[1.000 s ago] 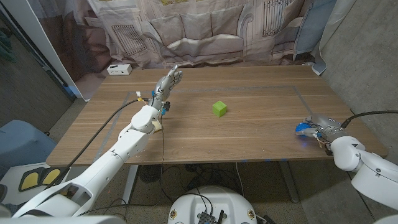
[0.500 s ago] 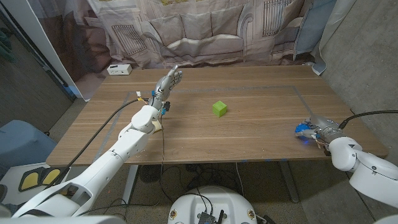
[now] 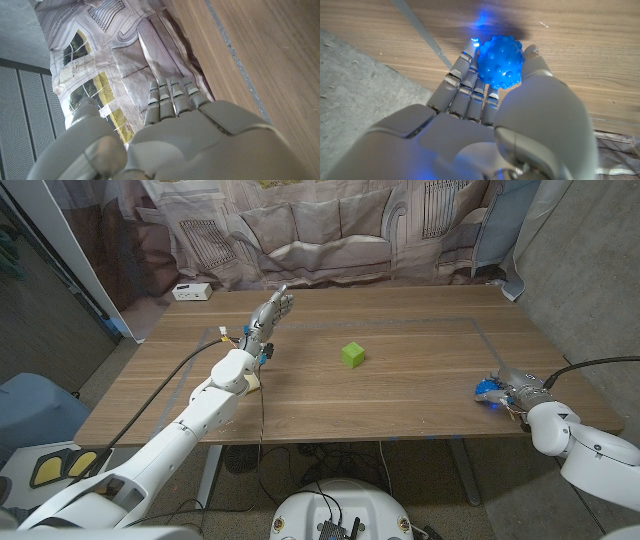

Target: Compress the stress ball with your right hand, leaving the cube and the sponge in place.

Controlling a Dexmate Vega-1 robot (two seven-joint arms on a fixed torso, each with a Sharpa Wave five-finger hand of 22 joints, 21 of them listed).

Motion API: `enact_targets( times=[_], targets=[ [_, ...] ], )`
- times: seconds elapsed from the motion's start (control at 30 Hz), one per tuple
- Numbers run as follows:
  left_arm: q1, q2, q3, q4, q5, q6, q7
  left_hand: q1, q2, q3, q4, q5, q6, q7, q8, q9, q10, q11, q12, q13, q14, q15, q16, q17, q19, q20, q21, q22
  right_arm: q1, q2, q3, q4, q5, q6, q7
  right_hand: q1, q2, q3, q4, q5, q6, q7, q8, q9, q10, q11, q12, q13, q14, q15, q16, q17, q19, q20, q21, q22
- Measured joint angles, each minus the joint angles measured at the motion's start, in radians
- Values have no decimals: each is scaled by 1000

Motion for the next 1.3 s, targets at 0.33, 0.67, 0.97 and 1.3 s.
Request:
enact_targets(
  times=[0.33, 0.67, 0.97, 1.3],
  targets=[
    [7, -2, 0, -1, -2, 1, 7, 0, 0, 0, 0, 0, 0, 0, 0, 0, 0, 0, 0, 0, 0, 0, 0, 0, 0, 0, 0, 0, -11, -34, -2, 1, 32, -5, -22, -63, -20, -25, 17, 0, -77, 5, -7, 1, -76, 9, -7, 0, -77, 10, -24, -9, -54, 14, -41, 0],
    [9, -5, 1, 2, -4, 2, 8, 0, 0, 0, 0, 0, 0, 0, 0, 0, 0, 0, 0, 0, 0, 0, 0, 0, 0, 0, 0, 0, -13, -60, -8, -1, 55, -15, -40, -106, -41, -36, 19, 8, -181, 16, -11, 1, -172, 9, -11, 0, -179, 33, -39, -22, -118, 29, -80, 0],
    [8, -6, 2, 6, -6, 1, 6, 0, 0, 0, 0, 0, 4, -4, 0, 0, 0, 0, 0, 0, 0, 0, 0, 0, 0, 0, 0, 0, -15, -80, -13, -4, 83, -20, -44, -135, -64, -46, 15, 12, -272, 68, -11, -2, -280, 45, -11, 0, -316, 94, -43, -46, -198, 66, -102, -6],
    [5, -7, 3, 10, -9, 2, 1, 0, 0, 0, 0, 0, 11, 0, 0, 0, 0, 0, 0, 0, 0, 0, 0, 0, 0, 0, 0, 0, -24, -106, -9, -8, 111, -14, -44, -202, -87, -72, 31, 20, -389, 100, -15, -3, -383, 70, -11, -5, -427, 142, -46, -73, -293, 100, -106, -5]
  ],
)
